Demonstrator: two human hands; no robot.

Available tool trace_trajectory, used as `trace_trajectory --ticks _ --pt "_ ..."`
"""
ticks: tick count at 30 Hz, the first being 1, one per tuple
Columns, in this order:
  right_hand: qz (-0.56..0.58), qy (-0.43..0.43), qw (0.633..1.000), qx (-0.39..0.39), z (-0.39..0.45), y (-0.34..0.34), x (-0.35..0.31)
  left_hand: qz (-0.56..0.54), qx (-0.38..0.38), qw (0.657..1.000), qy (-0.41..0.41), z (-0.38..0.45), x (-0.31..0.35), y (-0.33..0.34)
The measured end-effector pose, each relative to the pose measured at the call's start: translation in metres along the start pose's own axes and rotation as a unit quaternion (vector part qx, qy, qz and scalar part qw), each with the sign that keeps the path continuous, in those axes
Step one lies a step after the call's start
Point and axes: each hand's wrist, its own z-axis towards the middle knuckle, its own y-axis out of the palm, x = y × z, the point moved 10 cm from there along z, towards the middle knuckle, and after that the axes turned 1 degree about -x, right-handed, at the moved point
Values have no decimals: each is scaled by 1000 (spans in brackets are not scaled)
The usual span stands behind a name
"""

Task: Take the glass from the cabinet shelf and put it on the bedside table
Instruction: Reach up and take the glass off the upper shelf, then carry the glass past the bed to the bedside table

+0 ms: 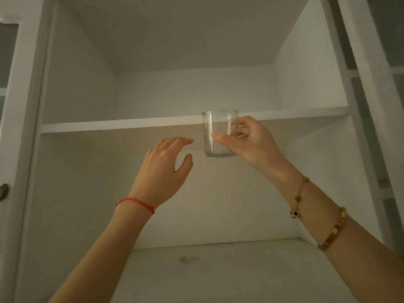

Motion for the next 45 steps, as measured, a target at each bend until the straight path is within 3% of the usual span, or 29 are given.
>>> trace_trajectory --ticks 25,45 --pt "43 138 977 -156 -256 91 87 -3 -120 979 -167 -267 -17 8" --pt "76 232 934 -261 -431 130 125 48 -240 912 -329 -454 -9 0"
